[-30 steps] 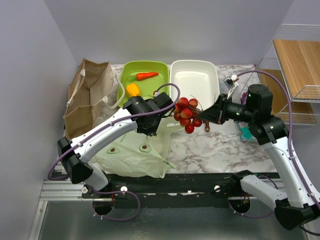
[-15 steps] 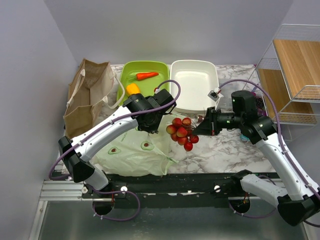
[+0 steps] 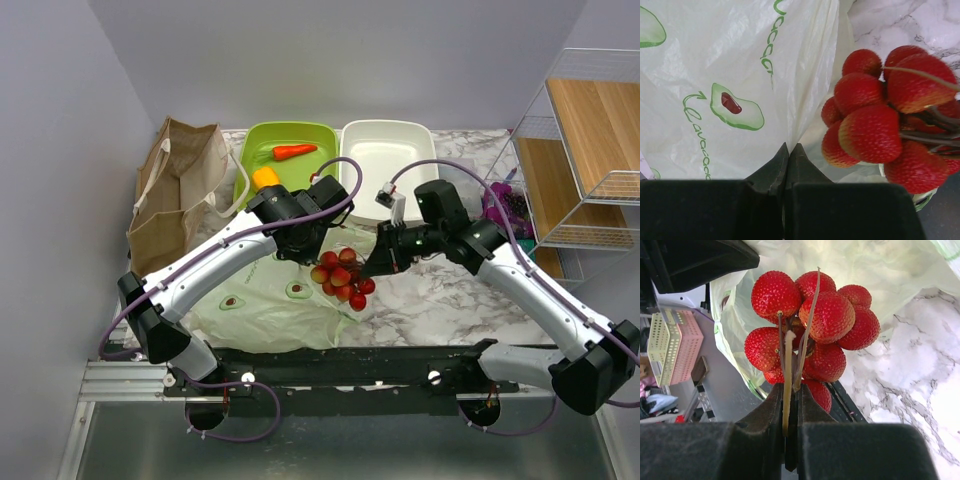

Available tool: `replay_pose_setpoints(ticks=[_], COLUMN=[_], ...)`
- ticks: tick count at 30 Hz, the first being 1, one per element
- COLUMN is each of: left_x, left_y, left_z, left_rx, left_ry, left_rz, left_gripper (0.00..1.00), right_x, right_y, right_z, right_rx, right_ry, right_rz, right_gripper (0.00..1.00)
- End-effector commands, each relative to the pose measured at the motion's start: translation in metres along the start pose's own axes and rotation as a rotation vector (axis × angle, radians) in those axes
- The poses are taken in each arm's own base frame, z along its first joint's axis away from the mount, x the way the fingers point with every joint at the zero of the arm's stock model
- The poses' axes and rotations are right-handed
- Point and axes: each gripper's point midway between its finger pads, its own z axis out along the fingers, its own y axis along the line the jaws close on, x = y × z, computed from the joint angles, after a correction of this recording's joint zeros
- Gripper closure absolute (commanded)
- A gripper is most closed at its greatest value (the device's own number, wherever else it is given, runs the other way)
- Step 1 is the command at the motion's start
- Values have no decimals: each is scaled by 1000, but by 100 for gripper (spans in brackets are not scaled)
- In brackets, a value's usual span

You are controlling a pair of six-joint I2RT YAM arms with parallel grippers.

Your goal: Place the food into the grocery bag and tie it

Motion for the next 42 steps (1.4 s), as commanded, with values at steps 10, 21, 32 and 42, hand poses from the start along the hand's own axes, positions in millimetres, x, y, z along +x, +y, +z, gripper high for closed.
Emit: replay_pose_setpoints(ticks=[10,21,32,42], left_x=[-5,-10,-11,-7], left_y=[-6,-8,-7,-4], left_z=[-9,-13,-17,-20], left_rx=[55,69,66,66], left_ry=[-28,-44,-53,-58], left_rz=[-22,-26,-23,-27], left_gripper=[100,100,100,100], right_x=[-31,-41,-37,-36], right_y=[0,-5,-5,12], right_z=[46,78,104,119], right_rx=[-55,-63,-120,-197], right_ry=[-75,-134,-122,-131], right_rz=[-54,-9,14,-32], right_gripper=[99,99,99,91])
